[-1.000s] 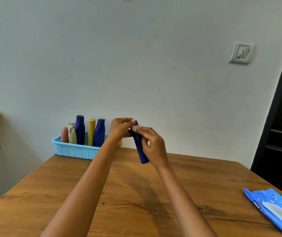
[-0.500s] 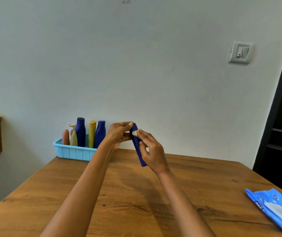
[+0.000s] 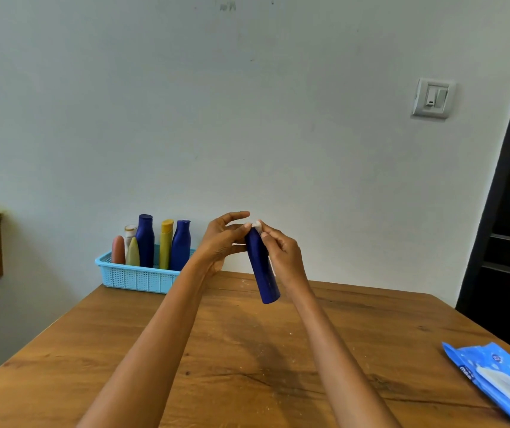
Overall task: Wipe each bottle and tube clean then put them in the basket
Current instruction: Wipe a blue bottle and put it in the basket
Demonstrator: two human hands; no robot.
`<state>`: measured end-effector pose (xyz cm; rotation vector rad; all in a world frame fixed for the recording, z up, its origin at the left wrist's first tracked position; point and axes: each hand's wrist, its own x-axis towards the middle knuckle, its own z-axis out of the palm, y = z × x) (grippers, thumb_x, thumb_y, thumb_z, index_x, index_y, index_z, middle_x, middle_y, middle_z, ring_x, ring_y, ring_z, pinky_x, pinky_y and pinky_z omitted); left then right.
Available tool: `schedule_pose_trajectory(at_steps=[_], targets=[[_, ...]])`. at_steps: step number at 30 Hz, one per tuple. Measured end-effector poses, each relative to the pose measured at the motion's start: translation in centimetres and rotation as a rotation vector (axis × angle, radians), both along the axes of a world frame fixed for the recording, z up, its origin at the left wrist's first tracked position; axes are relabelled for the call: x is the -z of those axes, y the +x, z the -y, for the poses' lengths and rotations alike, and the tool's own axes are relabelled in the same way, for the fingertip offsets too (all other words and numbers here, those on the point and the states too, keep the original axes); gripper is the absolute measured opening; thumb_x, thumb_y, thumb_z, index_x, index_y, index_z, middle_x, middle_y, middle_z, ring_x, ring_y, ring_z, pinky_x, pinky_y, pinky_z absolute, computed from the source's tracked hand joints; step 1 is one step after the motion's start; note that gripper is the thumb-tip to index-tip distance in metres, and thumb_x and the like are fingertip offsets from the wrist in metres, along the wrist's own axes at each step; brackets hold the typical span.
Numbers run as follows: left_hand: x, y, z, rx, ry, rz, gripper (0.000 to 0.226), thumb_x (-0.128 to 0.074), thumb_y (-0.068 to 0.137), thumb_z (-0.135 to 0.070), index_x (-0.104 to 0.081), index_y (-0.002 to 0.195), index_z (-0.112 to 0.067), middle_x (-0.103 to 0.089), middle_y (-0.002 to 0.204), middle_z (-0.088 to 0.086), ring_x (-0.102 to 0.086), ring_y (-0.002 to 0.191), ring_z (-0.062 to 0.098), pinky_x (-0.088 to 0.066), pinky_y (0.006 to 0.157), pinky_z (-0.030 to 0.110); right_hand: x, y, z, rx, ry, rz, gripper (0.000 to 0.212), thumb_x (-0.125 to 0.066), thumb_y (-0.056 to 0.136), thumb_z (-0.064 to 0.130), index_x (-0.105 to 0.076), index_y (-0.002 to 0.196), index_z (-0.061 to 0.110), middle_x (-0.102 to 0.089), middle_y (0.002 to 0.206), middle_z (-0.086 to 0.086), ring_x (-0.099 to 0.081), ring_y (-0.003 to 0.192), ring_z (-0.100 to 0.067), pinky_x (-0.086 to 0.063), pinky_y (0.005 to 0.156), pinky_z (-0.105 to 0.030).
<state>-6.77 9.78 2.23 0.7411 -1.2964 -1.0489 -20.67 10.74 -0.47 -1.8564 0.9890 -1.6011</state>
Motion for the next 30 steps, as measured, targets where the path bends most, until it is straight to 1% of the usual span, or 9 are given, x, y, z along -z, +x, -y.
schedule_pose_trajectory(at_steps=[5,8,11,15,19,22,24,26,30], targets=[[-0.5,-0.9,0.2,-0.193,0.065,-0.178,0.023,-0.057,0.091,-0.003,-0.058,0.113,-0.006,-0.065,0.091,0.010,-0.065,0.079,0.019,-0.057,0.059,0.022,1.5,-0.4,0.1,0.011,-0.064,0.025,0.023,-0.054,0.094,0.025,-0.071,0.105,0.013,-0.070,0.109,0.006,-0.063,0.099,-0.008,-0.052,0.074,-0.017],[-0.1,-0.2,0.6,-0.258,0.070,-0.210,0.025,-0.057,0.090,-0.003,-0.058,0.115,-0.008,-0.063,0.106,0.016,-0.062,0.095,0.024,-0.056,0.070,0.029,3.0,-0.8,0.3,0.004,-0.058,0.010,0.019,-0.059,0.091,0.022,-0.074,0.092,0.010,-0.074,0.093,0.006,-0.067,0.094,-0.012,-0.054,0.077,-0.023],[0.0,0.4,0.8,-0.266,0.057,-0.224,0.028,-0.056,0.091,-0.004,-0.056,0.118,-0.010,-0.062,0.109,0.015,-0.061,0.099,0.024,-0.054,0.074,0.032,4.0,-0.7,0.4,0.087,-0.148,-0.090,0.020,-0.063,0.088,0.018,-0.070,0.105,0.010,-0.069,0.106,0.006,-0.064,0.101,-0.012,-0.053,0.075,-0.016],[-0.3,0.6,0.8,-0.199,0.071,-0.245,0.034,-0.056,0.091,-0.004,-0.051,0.124,-0.010,-0.062,0.101,0.012,-0.063,0.088,0.019,-0.055,0.069,0.029,3.8,0.3,0.3,0.124,-0.276,-0.242,0.031,-0.056,0.093,0.016,-0.061,0.123,0.011,-0.057,0.133,-0.001,-0.048,0.123,-0.005,-0.049,0.095,-0.021],[0.3,-0.6,0.2,-0.071,0.133,-0.207,0.034,-0.055,0.091,-0.004,-0.050,0.124,-0.009,-0.065,0.092,0.013,-0.065,0.078,0.019,-0.058,0.065,0.028,2.3,0.4,0.1,0.145,-0.289,-0.218,0.036,-0.049,0.097,0.015,-0.051,0.133,0.012,-0.046,0.142,-0.002,-0.040,0.132,-0.009,-0.038,0.107,-0.024],[0.0,-1.4,-0.1,-0.049,0.095,-0.170,0.030,-0.056,0.091,-0.004,-0.052,0.121,-0.009,-0.066,0.088,0.012,-0.065,0.073,0.018,-0.058,0.060,0.025,1.2,-0.2,-0.2,0.111,-0.229,-0.154,0.034,-0.047,0.098,0.017,-0.052,0.131,0.016,-0.050,0.135,0.010,-0.046,0.123,-0.001,-0.043,0.099,-0.017],[-0.4,-1.8,-0.2,-0.083,0.077,-0.160,0.027,-0.056,0.091,-0.004,-0.054,0.118,-0.010,-0.066,0.091,0.014,-0.066,0.075,0.019,-0.058,0.061,0.025,0.6,-0.5,-0.5,0.069,-0.130,-0.089,0.026,-0.045,0.098,0.022,-0.058,0.121,0.023,-0.056,0.117,0.021,-0.056,0.103,0.004,-0.048,0.081,-0.009],[-0.4,-2.0,-0.2,-0.144,0.098,-0.154,0.024,-0.056,0.091,-0.003,-0.056,0.114,-0.010,-0.065,0.096,0.015,-0.065,0.078,0.020,-0.058,0.063,0.026,0.4,-0.7,-0.5,0.064,-0.051,-0.066,0.021,-0.046,0.098,0.029,-0.065,0.105,0.026,-0.062,0.102,0.018,-0.060,0.088,-0.001,-0.048,0.067,-0.009],[0.1,-1.8,0.0,-0.266,0.141,-0.198,0.020,-0.055,0.092,-0.002,-0.058,0.108,-0.013,-0.062,0.089,0.009,-0.062,0.075,0.016,-0.057,0.061,0.023,1.5,-0.3,-0.1,0.099,0.083,-0.032,0.029,-0.043,0.098,0.034,-0.069,0.093,0.021,-0.067,0.088,0.007,-0.061,0.079,-0.007,-0.046,0.063,-0.015]])
